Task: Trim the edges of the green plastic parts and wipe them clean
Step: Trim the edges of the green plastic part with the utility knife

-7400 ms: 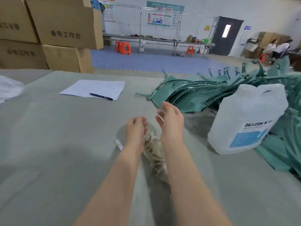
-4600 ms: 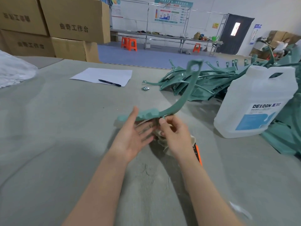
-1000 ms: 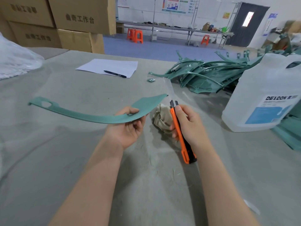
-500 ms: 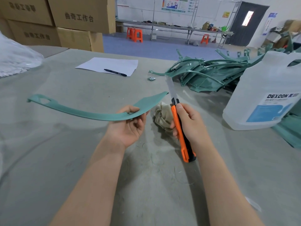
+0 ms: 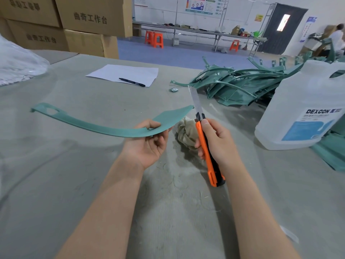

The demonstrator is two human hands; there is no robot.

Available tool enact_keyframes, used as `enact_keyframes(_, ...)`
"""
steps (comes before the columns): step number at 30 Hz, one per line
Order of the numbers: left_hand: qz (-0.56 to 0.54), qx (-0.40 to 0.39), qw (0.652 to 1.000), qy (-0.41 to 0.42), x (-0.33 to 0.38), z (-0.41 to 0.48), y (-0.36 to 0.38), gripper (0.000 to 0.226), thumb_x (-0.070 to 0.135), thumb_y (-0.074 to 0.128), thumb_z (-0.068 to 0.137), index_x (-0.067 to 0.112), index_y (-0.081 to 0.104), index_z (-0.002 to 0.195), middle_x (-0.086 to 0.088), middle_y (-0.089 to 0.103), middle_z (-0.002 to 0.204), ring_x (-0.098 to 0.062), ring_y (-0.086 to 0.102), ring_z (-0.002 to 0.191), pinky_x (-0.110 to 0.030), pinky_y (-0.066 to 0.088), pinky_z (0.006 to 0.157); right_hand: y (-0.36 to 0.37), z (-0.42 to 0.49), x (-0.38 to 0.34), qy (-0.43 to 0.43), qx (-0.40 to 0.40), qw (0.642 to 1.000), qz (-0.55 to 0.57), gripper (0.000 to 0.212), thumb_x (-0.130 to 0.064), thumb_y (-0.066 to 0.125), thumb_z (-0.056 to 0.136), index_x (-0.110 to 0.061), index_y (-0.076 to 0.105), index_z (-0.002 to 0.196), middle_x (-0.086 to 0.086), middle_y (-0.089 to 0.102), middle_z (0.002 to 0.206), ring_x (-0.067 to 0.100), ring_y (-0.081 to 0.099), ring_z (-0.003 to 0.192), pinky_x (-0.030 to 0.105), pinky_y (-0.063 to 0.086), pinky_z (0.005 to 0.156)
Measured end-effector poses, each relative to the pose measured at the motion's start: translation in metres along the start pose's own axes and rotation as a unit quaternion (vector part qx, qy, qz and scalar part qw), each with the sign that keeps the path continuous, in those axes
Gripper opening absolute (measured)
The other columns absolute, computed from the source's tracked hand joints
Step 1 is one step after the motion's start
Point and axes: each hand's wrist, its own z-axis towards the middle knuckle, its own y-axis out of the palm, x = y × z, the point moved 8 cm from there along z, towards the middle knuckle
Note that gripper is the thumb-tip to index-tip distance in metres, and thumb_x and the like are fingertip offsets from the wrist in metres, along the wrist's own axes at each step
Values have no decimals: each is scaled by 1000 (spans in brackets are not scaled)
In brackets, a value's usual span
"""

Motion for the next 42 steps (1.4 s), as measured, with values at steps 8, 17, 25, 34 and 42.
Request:
enact_keyframes(8,-12,-2,1000,0,1,2,-1,32,7,44,88,4,67,67,-9,67,64,-8,60,43,-8,40,38,0,0,-1,-10,6,1000,-12,23,-35,43,103,-29,64,95,4,61,58,16,53,42,25,45,39)
enact_keyframes(17,-13,-23,1000,2,0,4,0,48,8,43,89,4,68,48,-8,67,65,-7,60,44,-7,37,39,3,-2,-3,-14,-2,1000,-17,24,-35,43,102,-28,63,92,1,61,56,14,53,41,22,43,38)
enact_keyframes(25,-15,-20,1000,6,0,2,1,49,8,43,90,4,68,47,-9,68,65,-7,60,44,-8,40,38,9,-2,-3,-15,-27,999,-13,24,-34,42,103,-28,63,94,1,61,55,13,53,41,22,44,39)
enact_keyframes(34,-36,-11,999,13,0,2,0,46,7,43,90,8,64,49,-10,68,64,-8,60,44,-10,41,36,29,-7,-6,-24,-83,996,-9,23,-33,44,102,-24,63,93,6,59,57,17,51,40,25,43,40)
enact_keyframes(42,-69,22,996,44,3,1,-5,33,5,45,88,2,62,60,-12,68,65,-10,58,42,-12,42,37,45,-14,-9,-35,-133,990,-23,22,-31,46,102,-21,65,99,6,61,56,15,52,40,24,45,40)
